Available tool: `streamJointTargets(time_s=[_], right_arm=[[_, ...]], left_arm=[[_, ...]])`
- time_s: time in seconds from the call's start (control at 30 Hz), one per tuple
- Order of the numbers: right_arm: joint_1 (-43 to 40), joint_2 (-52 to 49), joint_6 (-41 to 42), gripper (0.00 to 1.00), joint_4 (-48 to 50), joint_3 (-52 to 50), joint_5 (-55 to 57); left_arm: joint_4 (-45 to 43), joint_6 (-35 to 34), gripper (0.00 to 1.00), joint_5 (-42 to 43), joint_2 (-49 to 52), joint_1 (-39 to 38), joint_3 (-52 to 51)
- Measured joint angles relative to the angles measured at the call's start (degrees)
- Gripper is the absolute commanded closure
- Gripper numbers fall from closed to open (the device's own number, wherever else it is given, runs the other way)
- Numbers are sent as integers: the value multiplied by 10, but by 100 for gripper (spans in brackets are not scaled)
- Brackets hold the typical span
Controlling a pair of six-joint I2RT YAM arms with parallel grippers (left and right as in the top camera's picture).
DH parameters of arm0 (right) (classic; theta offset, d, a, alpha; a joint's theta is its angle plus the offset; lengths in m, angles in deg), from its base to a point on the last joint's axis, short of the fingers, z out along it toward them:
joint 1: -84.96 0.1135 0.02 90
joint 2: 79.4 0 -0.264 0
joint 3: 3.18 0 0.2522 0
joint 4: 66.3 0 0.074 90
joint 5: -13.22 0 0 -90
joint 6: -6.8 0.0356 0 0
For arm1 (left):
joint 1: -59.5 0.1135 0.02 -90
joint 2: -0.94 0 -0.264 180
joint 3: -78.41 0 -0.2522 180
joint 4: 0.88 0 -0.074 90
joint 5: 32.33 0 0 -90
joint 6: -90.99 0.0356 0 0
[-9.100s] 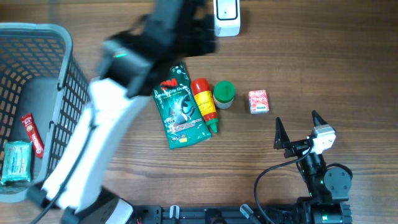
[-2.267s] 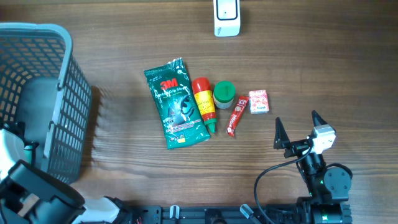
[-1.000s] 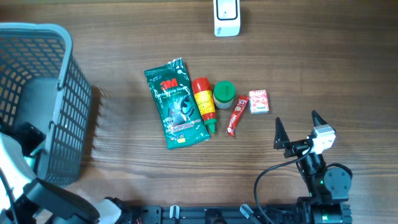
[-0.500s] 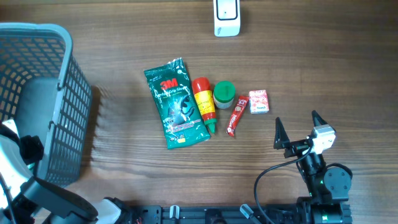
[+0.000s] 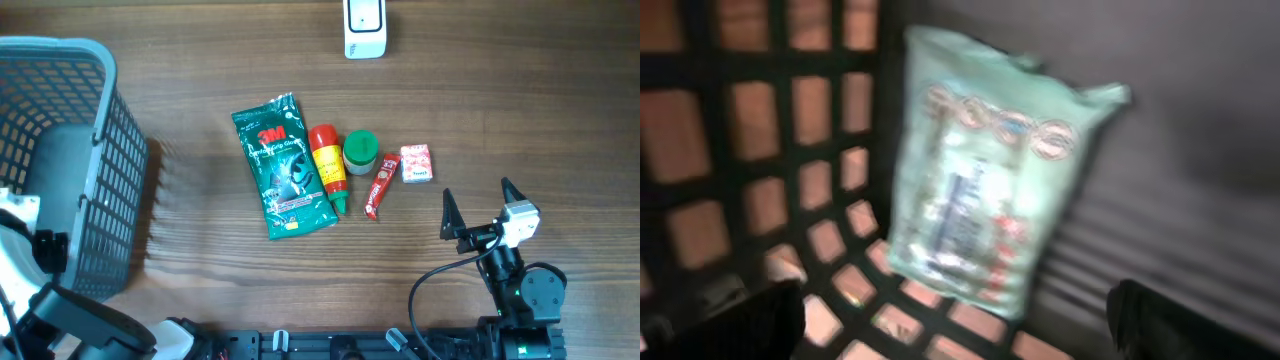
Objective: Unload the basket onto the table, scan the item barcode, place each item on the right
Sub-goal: 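Reach left gripper into basket and grasp mint-green toilet wipes pack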
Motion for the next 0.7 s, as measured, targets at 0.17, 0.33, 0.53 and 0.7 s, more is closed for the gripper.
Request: streamJointTargets(time_s=[0.17,0.33,0.53,0.7], right_arm=[[0,0,0,0,0,0,0],[0,0,0,0,0,0,0],[0,0,0,0,0,0,0],[0,0,0,0,0,0,0]], left_arm=[[-37,60,0,36,32,36,0],[-46,83,0,54,99,39,0],[-44,102,0,58,118,39,12],[-43,102,0,58,118,39,13]])
